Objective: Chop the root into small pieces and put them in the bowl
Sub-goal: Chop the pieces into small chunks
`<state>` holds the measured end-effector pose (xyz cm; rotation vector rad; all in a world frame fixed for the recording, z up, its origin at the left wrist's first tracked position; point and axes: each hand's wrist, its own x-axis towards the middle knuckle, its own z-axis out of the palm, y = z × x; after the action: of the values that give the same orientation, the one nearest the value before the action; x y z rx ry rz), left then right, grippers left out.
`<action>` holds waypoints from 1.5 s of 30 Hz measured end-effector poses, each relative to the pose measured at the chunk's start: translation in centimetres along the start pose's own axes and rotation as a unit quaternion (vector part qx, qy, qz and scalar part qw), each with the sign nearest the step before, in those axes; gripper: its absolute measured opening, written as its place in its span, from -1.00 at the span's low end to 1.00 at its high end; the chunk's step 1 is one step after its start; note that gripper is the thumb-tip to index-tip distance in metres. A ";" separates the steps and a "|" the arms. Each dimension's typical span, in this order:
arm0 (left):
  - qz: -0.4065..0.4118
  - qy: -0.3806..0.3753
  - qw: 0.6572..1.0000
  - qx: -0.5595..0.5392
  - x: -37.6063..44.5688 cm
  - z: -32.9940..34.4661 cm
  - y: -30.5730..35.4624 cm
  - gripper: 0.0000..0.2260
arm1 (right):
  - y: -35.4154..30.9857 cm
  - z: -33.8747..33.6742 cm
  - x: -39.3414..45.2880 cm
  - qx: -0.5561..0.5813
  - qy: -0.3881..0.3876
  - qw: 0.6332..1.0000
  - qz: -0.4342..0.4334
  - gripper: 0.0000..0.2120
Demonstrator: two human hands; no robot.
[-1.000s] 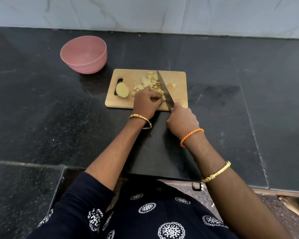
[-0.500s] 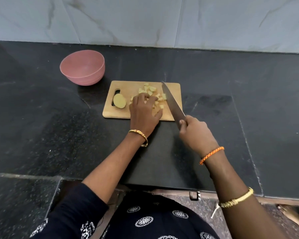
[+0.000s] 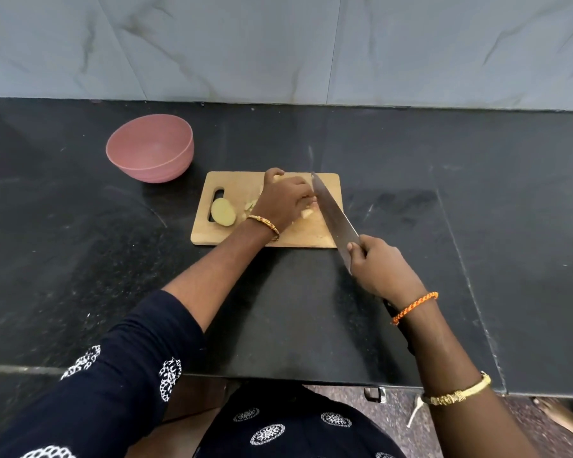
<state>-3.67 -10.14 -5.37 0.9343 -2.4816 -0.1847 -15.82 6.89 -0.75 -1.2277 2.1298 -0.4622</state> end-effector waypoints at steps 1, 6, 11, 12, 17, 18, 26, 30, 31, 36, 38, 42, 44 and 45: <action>-0.021 0.008 1.000 -0.006 0.0 -0.1 -0.2 -0.86 | 0.0 -0.1 -0.2 0.004 -0.008 1.000 -0.001 -0.72; -0.059 0.025 0.998 -0.014 0.1 -0.3 0.2 -0.76 | 0.2 -0.5 -0.3 0.069 0.039 0.997 0.014 -0.69; 0.051 -0.041 0.998 -0.002 0.6 1.2 1.4 -0.82 | 1.1 -1.3 0.5 0.161 0.141 0.976 0.048 -0.67; 0.082 -0.056 0.995 0.023 0.7 1.5 1.3 -0.85 | 1.2 -1.5 0.6 0.164 0.145 0.974 0.051 -0.67; 0.126 -0.018 0.982 0.140 1.0 1.2 -0.9 -0.90 | 1.2 -1.0 0.7 0.163 0.131 0.977 0.049 -0.65; 0.109 -0.020 0.981 0.162 0.9 1.0 -1.4 -0.88 | 1.1 -0.9 0.7 0.164 0.127 0.977 0.049 -0.65; -0.092 0.011 0.994 0.056 0.5 -0.9 -1.7 -0.76 | -1.2 0.3 1.3 0.132 0.090 0.987 0.019 -0.65; -0.307 0.165 0.923 -0.164 -1.4 -5.3 -3.4 -0.73 | -2.4 1.2 2.0 0.092 0.073 0.993 0.008 -0.70; -0.334 0.164 0.915 -0.155 -2.5 -6.3 -4.2 -0.68 | -2.6 1.7 2.2 0.074 0.067 0.995 0.011 -0.72; -0.371 -0.108 0.919 -0.073 -6.8 -7.3 -5.2 -0.33 | -3.5 3.6 2.9 0.014 0.057 0.997 0.039 -0.72; -0.345 -0.115 0.929 -0.074 -7.5 -6.6 -5.2 -0.30 | -4.3 3.8 3.1 0.002 0.059 0.998 0.038 -0.73; -0.327 -0.046 0.936 -0.120 -7.4 -6.7 -5.7 -0.41 | -5.7 3.7 4.0 -0.036 0.042 0.998 0.025 -0.75; -0.340 -0.007 0.926 -0.163 -7.4 -6.5 -5.7 -0.45 | -6.3 3.4 4.8 -0.067 0.039 0.997 0.015 -0.75; -0.347 0.018 0.919 -0.185 -7.4 -6.3 -5.7 -0.46 | -6.6 3.2 5.2 -0.087 0.037 0.995 0.008 -0.76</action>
<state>7.53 -9.45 -4.33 1.5728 -1.8764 -0.8234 -11.33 -0.88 -1.13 -1.3059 2.2809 -0.3245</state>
